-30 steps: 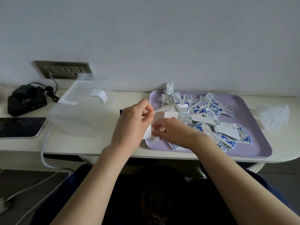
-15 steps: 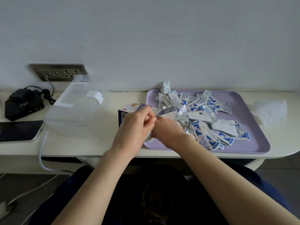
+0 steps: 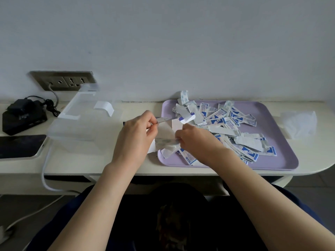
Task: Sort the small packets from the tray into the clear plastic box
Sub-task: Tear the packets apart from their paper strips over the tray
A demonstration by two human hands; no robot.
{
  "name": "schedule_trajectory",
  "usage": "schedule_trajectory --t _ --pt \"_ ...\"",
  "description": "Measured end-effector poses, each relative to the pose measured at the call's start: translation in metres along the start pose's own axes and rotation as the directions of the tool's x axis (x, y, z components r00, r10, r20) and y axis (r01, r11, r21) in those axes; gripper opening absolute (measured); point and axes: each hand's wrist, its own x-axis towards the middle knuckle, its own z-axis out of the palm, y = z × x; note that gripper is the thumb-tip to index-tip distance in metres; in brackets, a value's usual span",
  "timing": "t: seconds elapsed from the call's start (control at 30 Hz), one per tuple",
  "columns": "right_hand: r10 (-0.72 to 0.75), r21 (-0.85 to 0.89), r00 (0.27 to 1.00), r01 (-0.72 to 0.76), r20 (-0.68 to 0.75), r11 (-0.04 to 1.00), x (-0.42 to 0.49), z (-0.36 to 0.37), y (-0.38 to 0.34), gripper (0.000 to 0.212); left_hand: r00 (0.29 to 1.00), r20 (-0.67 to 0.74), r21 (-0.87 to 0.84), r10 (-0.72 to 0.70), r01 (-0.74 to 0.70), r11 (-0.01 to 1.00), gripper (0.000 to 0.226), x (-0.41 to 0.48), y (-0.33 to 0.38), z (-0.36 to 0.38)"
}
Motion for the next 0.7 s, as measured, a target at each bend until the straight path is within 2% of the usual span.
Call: schedule_trajectory --t 0.17,0.27,0.33,0.4,0.5,0.6,0.7 --pt "0.132 0.037 0.991 -0.132 -0.012 0.991 -0.015 -0.009 0.020 0.018 0.999 -0.017 0.011 -0.032 0.032 0.999 0.008 0.001 -0.004 -0.002" --pt "0.256 0.000 0.967 -0.256 -0.017 0.967 -0.023 -0.012 0.031 0.016 0.998 -0.044 0.017 -0.038 0.039 0.999 0.010 0.003 -0.005 -0.002" --pt "0.341 -0.012 0.940 -0.342 -0.014 0.940 -0.028 -0.013 0.036 0.019 0.997 -0.062 0.020 -0.042 0.043 0.999 0.012 0.003 -0.005 -0.002" --pt "0.356 0.001 0.933 -0.357 -0.050 0.934 -0.031 -0.013 0.036 0.025 0.996 -0.074 0.013 -0.047 0.048 0.999 0.013 0.003 -0.005 -0.002" --pt "0.224 0.051 0.965 -0.219 -0.133 0.974 -0.032 -0.015 0.027 0.037 0.996 -0.077 -0.008 -0.051 0.050 0.999 0.011 0.003 -0.002 -0.001" --pt "0.033 0.115 0.983 -0.012 -0.179 0.993 -0.030 -0.015 0.008 0.036 0.995 -0.082 -0.057 -0.064 0.059 0.997 0.010 0.003 0.000 0.001" --pt "-0.117 0.078 0.980 0.130 -0.159 0.988 -0.023 -0.003 -0.003 0.046 0.996 -0.079 -0.114 -0.044 0.035 0.993 0.010 0.004 0.001 0.002"
